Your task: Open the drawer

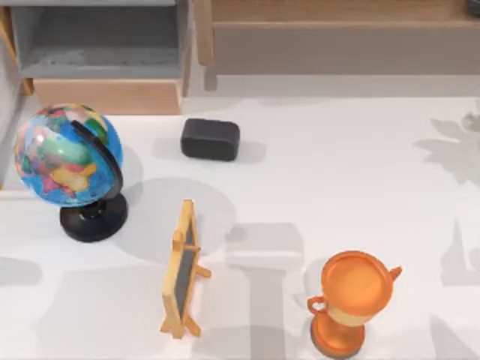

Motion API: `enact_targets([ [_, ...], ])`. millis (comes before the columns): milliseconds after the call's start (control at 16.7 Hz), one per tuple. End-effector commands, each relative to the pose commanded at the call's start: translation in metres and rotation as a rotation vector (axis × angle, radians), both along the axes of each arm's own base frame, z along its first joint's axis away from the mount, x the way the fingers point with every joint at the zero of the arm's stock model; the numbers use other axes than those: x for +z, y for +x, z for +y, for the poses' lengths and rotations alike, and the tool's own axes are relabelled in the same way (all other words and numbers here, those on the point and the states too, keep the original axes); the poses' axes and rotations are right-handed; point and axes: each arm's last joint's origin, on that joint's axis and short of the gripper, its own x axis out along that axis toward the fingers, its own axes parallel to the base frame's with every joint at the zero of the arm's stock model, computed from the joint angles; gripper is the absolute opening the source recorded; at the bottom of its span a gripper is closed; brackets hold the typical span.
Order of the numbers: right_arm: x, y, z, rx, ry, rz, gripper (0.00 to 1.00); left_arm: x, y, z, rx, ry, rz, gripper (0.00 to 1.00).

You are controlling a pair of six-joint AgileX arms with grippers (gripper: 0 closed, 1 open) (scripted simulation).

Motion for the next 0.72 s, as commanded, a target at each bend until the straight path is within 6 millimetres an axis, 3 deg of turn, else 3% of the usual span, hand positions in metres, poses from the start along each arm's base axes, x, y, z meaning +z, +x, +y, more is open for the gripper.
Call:
enact_targets([
  [360, 0.0, 0.0, 0.0, 0.0, 0.0, 0.0, 1.0, 0.0, 0.0, 0.0, 0.0, 0.0, 0.0, 0.98],
  [720, 0.0, 0.0, 0.0, 0.0, 0.0, 0.0, 1.0, 0.0, 0.0, 0.0, 0.0, 0.0, 0.0, 1.0],
])
